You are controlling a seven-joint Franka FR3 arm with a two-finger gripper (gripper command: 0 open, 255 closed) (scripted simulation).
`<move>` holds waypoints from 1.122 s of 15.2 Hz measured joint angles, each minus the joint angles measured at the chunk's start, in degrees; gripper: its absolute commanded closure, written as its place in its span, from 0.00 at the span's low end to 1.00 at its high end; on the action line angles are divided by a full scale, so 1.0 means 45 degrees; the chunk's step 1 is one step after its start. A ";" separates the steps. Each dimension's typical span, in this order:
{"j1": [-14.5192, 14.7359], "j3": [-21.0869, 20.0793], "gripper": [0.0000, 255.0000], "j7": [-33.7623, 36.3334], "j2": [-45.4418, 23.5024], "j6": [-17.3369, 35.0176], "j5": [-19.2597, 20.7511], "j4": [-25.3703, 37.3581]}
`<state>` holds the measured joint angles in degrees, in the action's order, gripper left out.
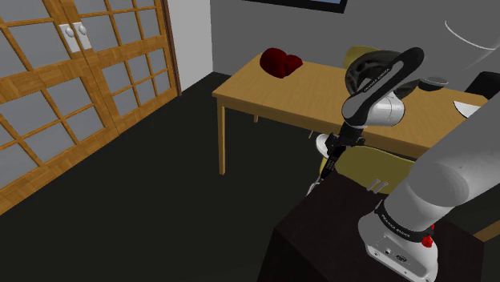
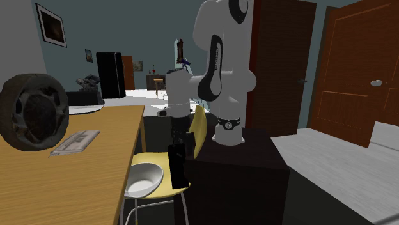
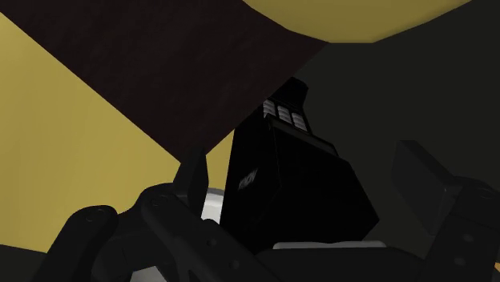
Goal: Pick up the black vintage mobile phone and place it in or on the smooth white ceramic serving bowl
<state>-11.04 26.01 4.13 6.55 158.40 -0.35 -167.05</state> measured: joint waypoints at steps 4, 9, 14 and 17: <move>0.0019 0.0004 0.00 -0.0023 -0.0035 0.0048 -0.0040 -0.0011; 0.0021 0.0002 1.00 -0.0023 -0.0034 0.0049 -0.0043 -0.0011; 0.0025 -0.0002 1.00 -0.0022 -0.0034 0.0049 -0.0044 -0.0013; -0.0152 -0.0073 1.00 0.0260 0.0327 -0.0266 0.0340 -0.0032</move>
<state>-11.72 25.68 5.30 8.02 157.21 1.18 -167.20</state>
